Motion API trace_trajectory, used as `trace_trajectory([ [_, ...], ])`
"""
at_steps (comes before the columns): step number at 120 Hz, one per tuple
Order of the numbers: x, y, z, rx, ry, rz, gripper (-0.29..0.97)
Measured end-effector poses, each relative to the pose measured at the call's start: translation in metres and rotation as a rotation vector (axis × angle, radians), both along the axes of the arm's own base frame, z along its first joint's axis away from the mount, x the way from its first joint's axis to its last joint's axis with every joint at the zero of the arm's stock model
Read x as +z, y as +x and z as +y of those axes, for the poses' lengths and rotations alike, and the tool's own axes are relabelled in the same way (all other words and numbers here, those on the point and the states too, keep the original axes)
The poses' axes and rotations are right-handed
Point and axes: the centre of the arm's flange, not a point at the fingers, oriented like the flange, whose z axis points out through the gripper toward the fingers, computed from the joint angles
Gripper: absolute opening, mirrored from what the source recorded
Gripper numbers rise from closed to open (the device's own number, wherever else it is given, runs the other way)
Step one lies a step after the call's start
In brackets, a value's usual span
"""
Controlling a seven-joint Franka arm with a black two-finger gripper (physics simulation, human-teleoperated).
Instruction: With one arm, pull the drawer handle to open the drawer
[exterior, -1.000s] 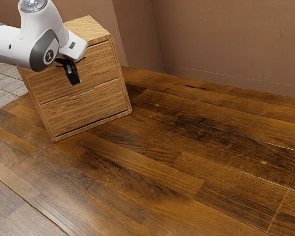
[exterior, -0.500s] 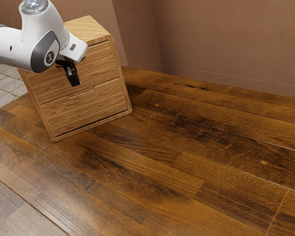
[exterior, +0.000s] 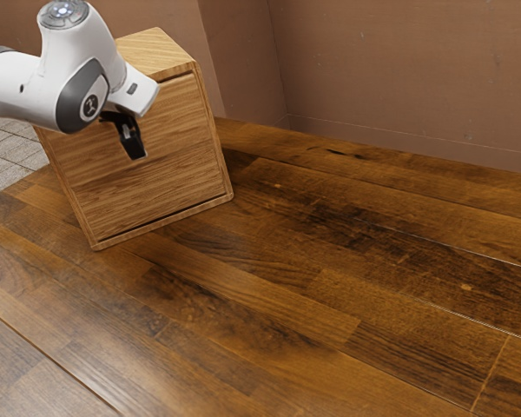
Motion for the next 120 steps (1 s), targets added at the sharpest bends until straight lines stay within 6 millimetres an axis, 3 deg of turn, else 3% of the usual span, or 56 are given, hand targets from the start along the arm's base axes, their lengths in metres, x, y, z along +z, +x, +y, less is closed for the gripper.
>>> trace_trajectory([
  [34, 0.009, -0.019, -0.030, -0.026, -0.004, 0.013, 0.62],
  [56, 0.002, -0.026, -0.056, -0.055, -0.012, 0.035, 0.69],
  [120, 0.002, -0.042, -0.088, -0.065, -0.019, 0.033, 0.62],
])
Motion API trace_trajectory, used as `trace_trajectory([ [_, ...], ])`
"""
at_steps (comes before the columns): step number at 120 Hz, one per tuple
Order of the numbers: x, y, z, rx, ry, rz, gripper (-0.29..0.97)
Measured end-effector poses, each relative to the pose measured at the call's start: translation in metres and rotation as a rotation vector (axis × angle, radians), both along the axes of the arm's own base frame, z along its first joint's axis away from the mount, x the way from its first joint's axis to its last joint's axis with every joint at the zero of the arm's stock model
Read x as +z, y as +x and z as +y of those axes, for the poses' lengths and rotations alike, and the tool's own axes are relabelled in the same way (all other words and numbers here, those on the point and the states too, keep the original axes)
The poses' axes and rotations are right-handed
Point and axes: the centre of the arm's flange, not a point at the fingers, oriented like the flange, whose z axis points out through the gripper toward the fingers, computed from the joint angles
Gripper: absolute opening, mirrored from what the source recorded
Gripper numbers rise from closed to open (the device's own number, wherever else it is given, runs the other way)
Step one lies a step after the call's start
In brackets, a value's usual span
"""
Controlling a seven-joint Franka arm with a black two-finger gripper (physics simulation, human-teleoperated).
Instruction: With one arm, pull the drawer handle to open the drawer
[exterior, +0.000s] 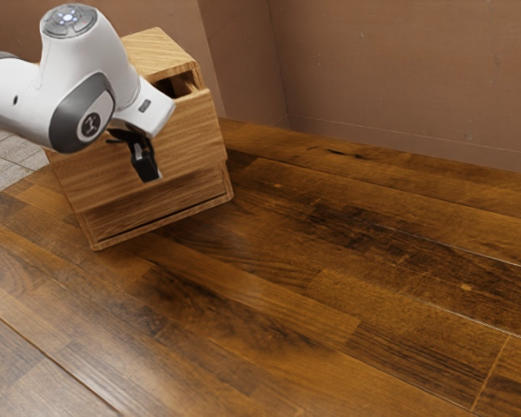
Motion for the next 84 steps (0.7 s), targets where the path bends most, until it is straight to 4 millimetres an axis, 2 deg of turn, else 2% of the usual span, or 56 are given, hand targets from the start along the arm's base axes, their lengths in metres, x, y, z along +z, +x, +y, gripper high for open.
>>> trace_trajectory([
  [18, 0.004, -0.008, -0.011, -0.003, -0.003, -0.006, 0.56],
  [29, 0.007, -0.012, -0.017, -0.003, -0.004, -0.012, 0.46],
  [55, 0.009, -0.027, -0.034, -0.005, -0.020, -0.015, 0.56],
  [71, 0.014, -0.038, -0.053, -0.020, -0.029, -0.024, 0.49],
  [75, 0.013, -0.039, -0.059, -0.026, -0.031, -0.024, 0.54],
  [84, 0.013, -0.041, -0.063, -0.025, -0.034, -0.026, 0.55],
])
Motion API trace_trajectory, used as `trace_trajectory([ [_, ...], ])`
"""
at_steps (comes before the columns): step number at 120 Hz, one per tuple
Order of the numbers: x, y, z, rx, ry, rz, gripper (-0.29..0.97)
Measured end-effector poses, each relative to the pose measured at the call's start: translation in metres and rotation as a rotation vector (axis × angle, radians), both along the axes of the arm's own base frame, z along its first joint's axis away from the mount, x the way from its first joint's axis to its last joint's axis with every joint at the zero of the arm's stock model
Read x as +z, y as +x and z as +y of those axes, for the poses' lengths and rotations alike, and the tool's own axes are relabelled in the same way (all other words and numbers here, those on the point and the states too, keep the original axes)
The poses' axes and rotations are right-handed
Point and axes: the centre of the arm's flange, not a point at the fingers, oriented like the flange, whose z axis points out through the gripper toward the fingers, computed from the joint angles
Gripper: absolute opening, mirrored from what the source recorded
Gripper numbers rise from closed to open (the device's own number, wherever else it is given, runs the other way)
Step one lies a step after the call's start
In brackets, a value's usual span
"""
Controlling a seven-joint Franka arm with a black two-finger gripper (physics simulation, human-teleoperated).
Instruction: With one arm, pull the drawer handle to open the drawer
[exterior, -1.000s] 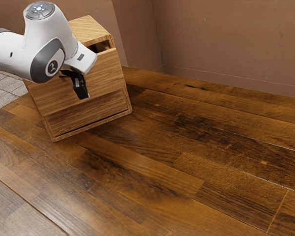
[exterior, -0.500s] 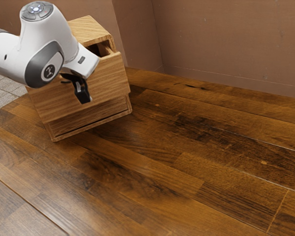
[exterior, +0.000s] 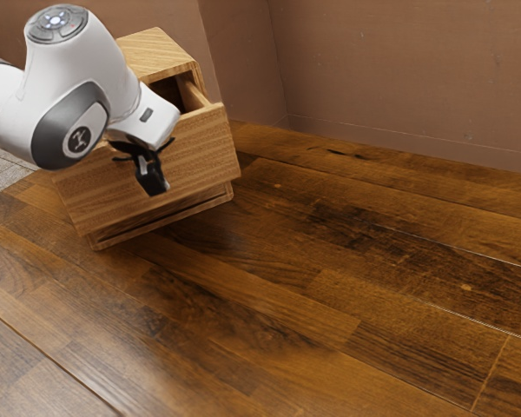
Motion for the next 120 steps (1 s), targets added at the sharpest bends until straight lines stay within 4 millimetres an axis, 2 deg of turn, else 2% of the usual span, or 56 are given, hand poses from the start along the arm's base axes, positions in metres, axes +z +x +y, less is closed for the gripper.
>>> trace_trajectory([
  [23, 0.000, -0.001, -0.001, 0.016, -0.015, -0.010, 0.55],
  [31, 0.003, -0.002, -0.003, 0.020, -0.019, -0.019, 0.49],
  [46, 0.003, -0.010, -0.017, 0.011, -0.025, -0.026, 0.45],
  [47, 0.003, -0.011, -0.018, 0.010, -0.026, -0.026, 0.44],
  [54, 0.005, -0.012, -0.023, 0.008, -0.022, -0.033, 0.11],
  [55, 0.005, -0.012, -0.021, 0.013, -0.020, -0.034, 0.14],
  [58, 0.006, -0.013, -0.019, 0.019, -0.014, -0.039, 0.09],
  [67, 0.006, -0.013, -0.018, 0.030, -0.017, -0.043, 0.30],
  [73, 0.006, -0.014, -0.017, 0.037, -0.021, -0.046, 0.26],
  [78, 0.011, -0.015, -0.018, 0.039, -0.023, -0.055, 0.17],
  [81, 0.013, -0.015, -0.021, 0.036, -0.026, -0.060, 0.20],
  [84, 0.016, -0.016, -0.019, 0.042, -0.023, -0.065, 0.11],
  [87, 0.018, -0.016, -0.022, 0.038, -0.025, -0.069, 0.12],
  [90, 0.020, -0.015, -0.032, 0.021, -0.028, -0.072, 0.14],
  [92, 0.021, -0.013, -0.041, 0.004, -0.031, -0.074, 0.22],
  [98, 0.023, -0.009, -0.084, -0.073, -0.042, -0.078, 0.35],
  [102, 0.025, -0.009, -0.100, -0.102, -0.047, -0.080, 0.41],
  [113, 0.027, -0.009, -0.113, -0.122, -0.056, -0.084, 0.52],
  [120, 0.028, -0.016, -0.124, -0.112, -0.067, -0.066, 0.57],
])
